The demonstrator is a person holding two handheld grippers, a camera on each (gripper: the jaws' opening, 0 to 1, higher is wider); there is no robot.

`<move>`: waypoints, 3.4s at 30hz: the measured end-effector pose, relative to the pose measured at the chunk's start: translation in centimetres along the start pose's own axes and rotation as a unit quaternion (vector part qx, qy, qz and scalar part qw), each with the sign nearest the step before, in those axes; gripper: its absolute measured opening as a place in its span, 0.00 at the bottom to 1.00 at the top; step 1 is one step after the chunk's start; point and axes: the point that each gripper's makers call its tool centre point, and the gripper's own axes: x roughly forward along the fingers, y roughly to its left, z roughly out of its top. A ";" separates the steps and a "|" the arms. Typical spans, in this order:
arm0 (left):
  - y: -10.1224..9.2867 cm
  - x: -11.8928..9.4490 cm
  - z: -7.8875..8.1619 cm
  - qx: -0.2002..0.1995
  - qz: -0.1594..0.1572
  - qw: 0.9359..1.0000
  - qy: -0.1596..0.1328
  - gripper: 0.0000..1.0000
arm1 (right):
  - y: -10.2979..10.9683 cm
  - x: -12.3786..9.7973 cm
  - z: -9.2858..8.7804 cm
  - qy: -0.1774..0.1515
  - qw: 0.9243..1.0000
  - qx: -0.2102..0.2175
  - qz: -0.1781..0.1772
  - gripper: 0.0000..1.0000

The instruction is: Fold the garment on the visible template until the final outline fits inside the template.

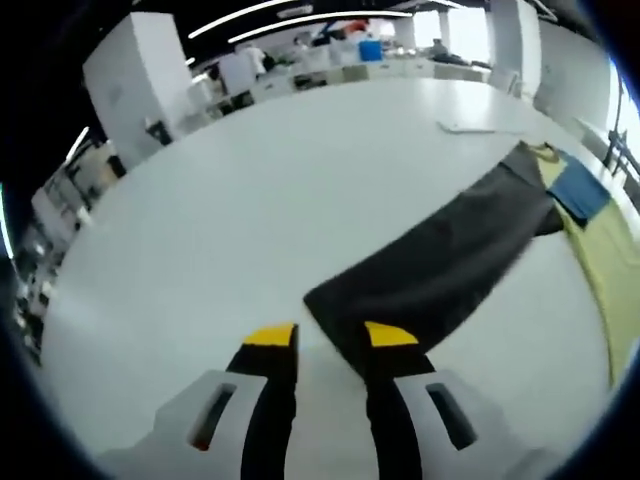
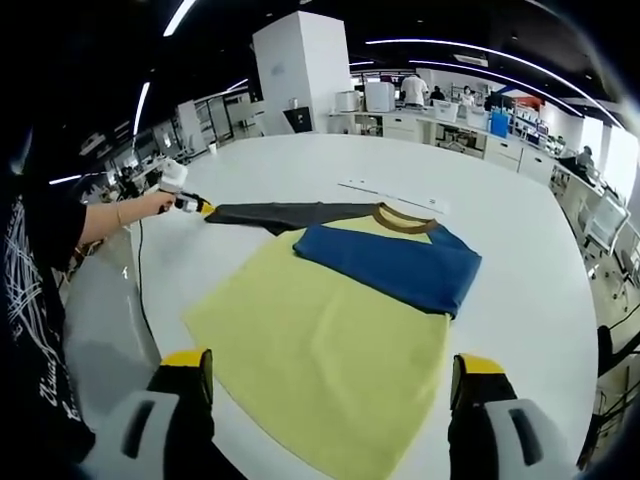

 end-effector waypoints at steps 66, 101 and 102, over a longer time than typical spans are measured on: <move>-3.3 -0.1 1.4 0.016 0.008 1.000 0.015 0.00 | -0.8 -2.2 -0.8 -0.032 0.999 0.021 -0.016 0.99; -16.1 -1.8 13.5 0.158 -0.120 0.974 -0.106 0.00 | -0.2 -2.4 -1.0 -0.029 0.999 0.013 -0.001 0.99; -16.7 -1.9 13.7 0.158 -0.129 0.973 -0.112 0.00 | -0.2 -2.4 -1.1 -0.028 1.000 0.014 -0.001 0.99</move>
